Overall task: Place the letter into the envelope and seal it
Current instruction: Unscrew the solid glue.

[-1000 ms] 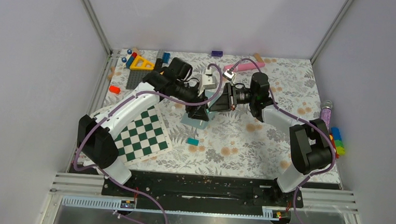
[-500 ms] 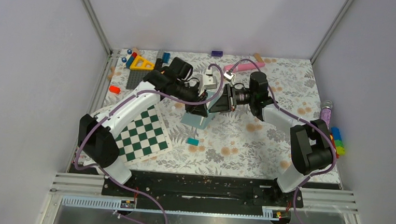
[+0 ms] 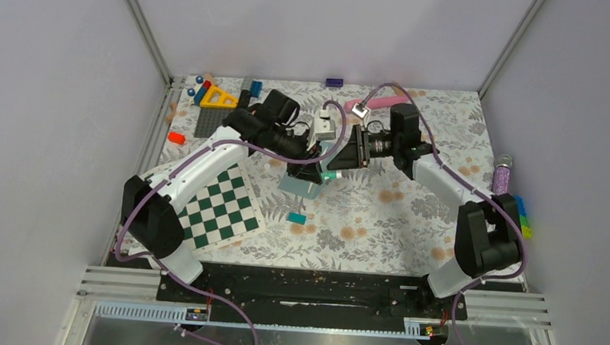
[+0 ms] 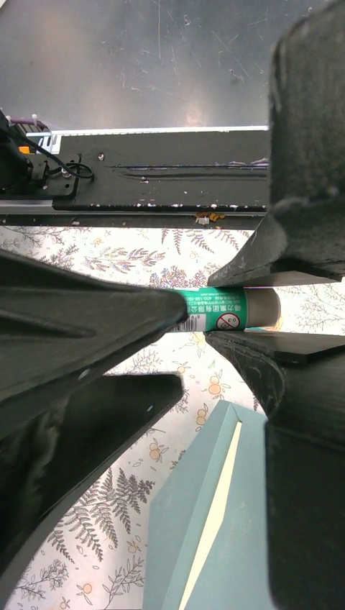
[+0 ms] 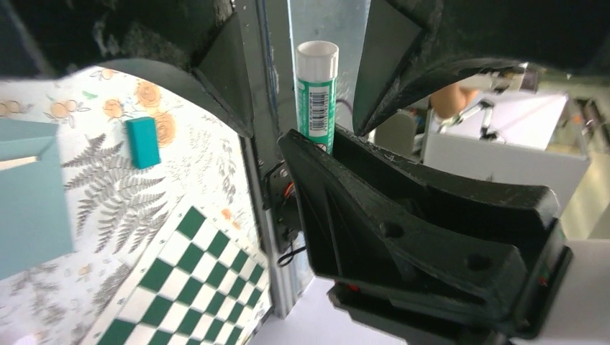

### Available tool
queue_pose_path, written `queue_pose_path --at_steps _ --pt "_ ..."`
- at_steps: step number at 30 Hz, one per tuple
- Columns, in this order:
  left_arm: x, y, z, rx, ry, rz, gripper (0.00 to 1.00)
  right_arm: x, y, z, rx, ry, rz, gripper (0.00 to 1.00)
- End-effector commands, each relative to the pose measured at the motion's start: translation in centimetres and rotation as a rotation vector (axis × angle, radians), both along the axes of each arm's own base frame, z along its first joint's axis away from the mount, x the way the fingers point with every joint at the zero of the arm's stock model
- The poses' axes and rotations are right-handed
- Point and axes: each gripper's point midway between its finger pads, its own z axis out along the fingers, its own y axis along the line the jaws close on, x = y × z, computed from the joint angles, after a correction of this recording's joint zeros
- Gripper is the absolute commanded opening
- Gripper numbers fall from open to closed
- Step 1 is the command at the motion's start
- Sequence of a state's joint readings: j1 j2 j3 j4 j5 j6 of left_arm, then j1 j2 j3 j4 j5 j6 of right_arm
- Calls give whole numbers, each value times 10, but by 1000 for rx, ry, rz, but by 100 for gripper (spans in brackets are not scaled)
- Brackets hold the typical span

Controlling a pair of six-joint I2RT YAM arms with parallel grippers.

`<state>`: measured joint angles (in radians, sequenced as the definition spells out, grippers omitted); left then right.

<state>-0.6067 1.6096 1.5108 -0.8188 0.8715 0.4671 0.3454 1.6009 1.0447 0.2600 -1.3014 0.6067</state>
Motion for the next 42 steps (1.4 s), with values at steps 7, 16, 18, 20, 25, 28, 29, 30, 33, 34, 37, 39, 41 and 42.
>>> queue_pose_path --at_steps 7,16,18,20,25,28,29,30,33,34,37,39,41,42 --pt "-4 0 35 -143 29 -26 0 -8 -31 4 -129 -424 -18 61" --pt "-13 2 27 -171 137 -66 0 -17 -38 17 -51 -844 -77 70" --pt "-14 0 24 -174 167 -74 0 -16 -38 22 -40 -867 -89 68" --pt "-15 -1 22 -179 193 -83 0 -14 -38 24 -37 -892 -98 68" --pt "-18 -4 19 -188 242 -98 0 -17 -36 23 12 -938 -95 66" --pt "-19 -5 16 -183 258 -100 0 -24 -35 26 55 -971 -79 64" --pt "-19 -5 16 -184 263 -101 0 -25 -35 27 63 -978 -74 63" --pt "-20 -5 16 -185 267 -103 0 -26 -35 27 67 -979 -70 61" --pt "-21 -6 15 -189 279 -109 0 -25 -34 25 69 -968 -62 58" --pt "-21 -6 15 -190 283 -111 0 -25 -34 25 70 -965 -60 58" --pt "-23 -7 12 -181 284 -111 0 -26 -32 27 88 -937 -45 58" --pt "-24 -8 10 -177 281 -113 0 -28 -30 32 116 -893 -31 58" --pt "-25 -8 9 -175 284 -115 0 -29 -27 38 149 -861 -15 56" --pt "-25 -9 10 -177 282 -117 0 -30 -26 38 157 -834 -7 54"
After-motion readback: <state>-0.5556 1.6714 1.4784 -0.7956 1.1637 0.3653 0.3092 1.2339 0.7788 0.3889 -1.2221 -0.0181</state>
